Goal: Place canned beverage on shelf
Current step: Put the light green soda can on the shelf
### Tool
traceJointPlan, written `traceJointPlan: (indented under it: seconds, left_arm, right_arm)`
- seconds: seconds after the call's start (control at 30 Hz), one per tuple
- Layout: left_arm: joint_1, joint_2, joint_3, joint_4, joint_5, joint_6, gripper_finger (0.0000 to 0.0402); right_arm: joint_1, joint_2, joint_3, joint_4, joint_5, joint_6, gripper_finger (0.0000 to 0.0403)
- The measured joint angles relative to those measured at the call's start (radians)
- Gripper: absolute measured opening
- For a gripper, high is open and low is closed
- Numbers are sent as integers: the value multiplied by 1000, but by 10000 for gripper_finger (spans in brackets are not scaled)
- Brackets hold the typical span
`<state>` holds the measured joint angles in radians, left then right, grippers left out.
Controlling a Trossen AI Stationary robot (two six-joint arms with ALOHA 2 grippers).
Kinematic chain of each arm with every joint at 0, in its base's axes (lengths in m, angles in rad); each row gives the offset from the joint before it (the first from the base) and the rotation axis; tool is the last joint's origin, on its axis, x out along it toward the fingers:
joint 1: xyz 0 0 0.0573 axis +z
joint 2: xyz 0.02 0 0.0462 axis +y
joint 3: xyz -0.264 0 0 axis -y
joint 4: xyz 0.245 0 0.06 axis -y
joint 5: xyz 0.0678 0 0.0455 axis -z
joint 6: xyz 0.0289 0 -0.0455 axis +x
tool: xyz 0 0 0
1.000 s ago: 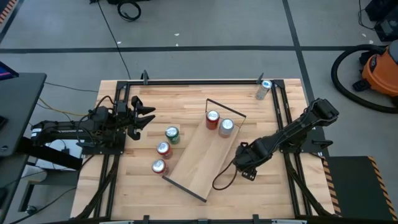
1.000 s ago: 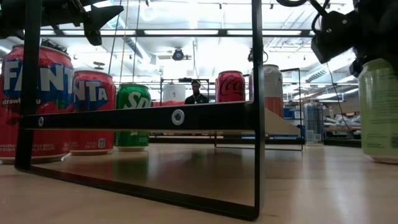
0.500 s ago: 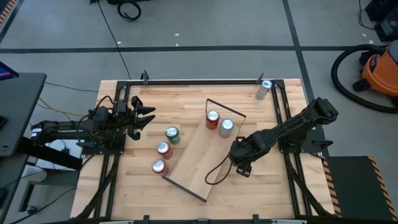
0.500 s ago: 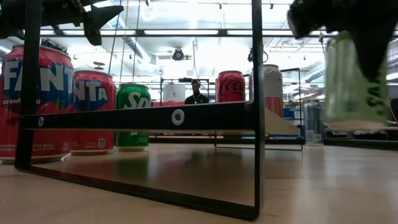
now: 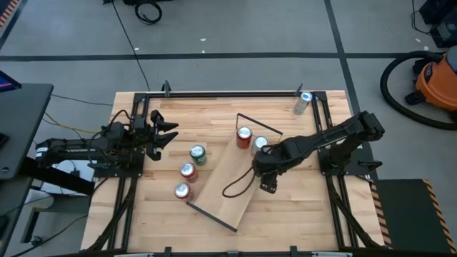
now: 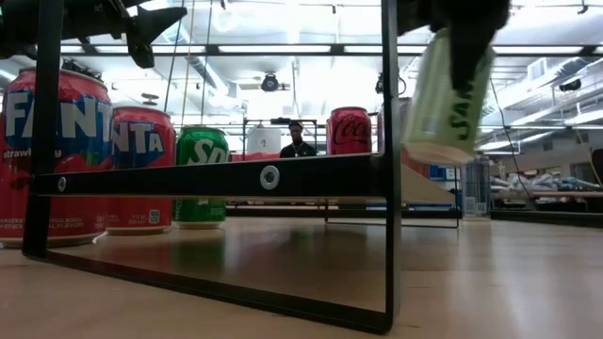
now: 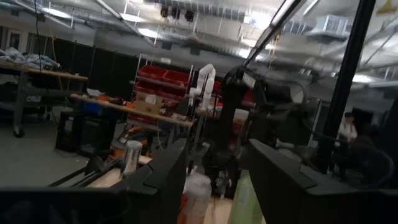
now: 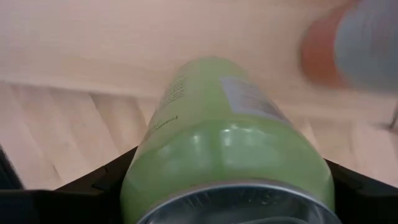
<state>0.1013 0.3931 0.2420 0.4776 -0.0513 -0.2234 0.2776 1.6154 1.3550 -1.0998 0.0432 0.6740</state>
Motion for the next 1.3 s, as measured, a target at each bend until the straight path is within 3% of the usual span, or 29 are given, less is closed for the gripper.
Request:
traceJointPlan:
  seconds: [0.37,0.7,1.3]
  left_arm:
    - [-5,25,1,43,-2,-64,176]
    - [-5,132,171,-302,-2,-54,176]
    - [-6,175,185,-310,1,-18,176]
  right_arm:
    - [-87,198,230,-110,18,-165,321]
    - [-168,349,440,-195,15,-287,321]
    - [-287,591,751,-378,-38,-404,321]
